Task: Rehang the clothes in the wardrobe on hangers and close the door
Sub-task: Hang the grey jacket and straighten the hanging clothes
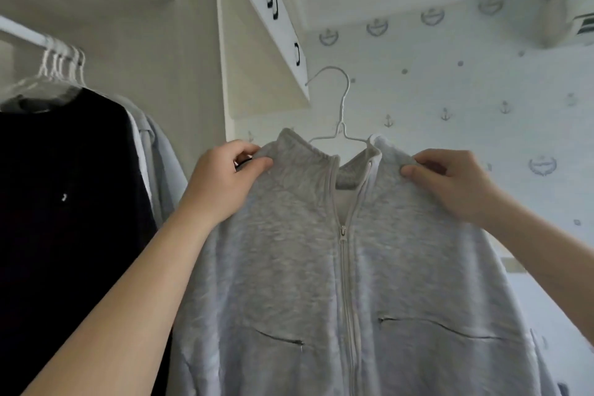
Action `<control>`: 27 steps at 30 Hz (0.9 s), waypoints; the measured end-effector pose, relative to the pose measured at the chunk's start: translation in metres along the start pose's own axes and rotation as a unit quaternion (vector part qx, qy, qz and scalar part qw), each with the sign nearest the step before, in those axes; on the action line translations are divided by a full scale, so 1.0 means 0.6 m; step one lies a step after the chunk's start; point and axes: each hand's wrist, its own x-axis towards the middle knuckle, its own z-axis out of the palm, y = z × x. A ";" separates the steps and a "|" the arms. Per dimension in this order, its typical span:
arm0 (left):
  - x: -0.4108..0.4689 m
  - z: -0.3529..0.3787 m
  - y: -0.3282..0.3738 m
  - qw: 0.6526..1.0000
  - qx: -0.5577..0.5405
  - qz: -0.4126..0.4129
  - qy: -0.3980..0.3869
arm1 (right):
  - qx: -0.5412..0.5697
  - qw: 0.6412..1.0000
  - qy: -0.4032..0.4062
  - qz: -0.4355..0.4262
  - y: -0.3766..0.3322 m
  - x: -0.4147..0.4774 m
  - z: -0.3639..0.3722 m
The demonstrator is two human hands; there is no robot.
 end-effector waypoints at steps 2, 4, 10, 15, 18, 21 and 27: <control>0.041 -0.062 0.005 1.000 0.017 0.013 0.008 | -0.003 1.000 -0.002 -0.027 -0.050 0.045 0.013; 0.078 -0.120 0.004 0.999 0.031 0.022 0.018 | 0.000 0.998 -0.008 -0.054 -0.100 0.086 0.027; 0.159 -0.261 -0.035 0.997 0.070 0.015 0.039 | 0.039 0.994 -0.048 -0.092 -0.220 0.184 0.095; 0.194 -0.359 -0.086 0.994 0.085 0.013 0.066 | 0.102 0.985 -0.105 -0.089 -0.309 0.237 0.174; 0.210 -0.420 -0.111 0.990 0.100 0.024 0.100 | 0.160 0.977 -0.115 -0.083 -0.360 0.256 0.227; 0.222 -0.483 -0.135 0.983 0.129 0.028 0.129 | 0.227 0.966 -0.107 -0.067 -0.412 0.270 0.282; 0.225 -0.585 -0.189 0.934 0.254 -0.005 0.250 | 0.337 0.935 -0.111 -0.034 -0.533 0.277 0.398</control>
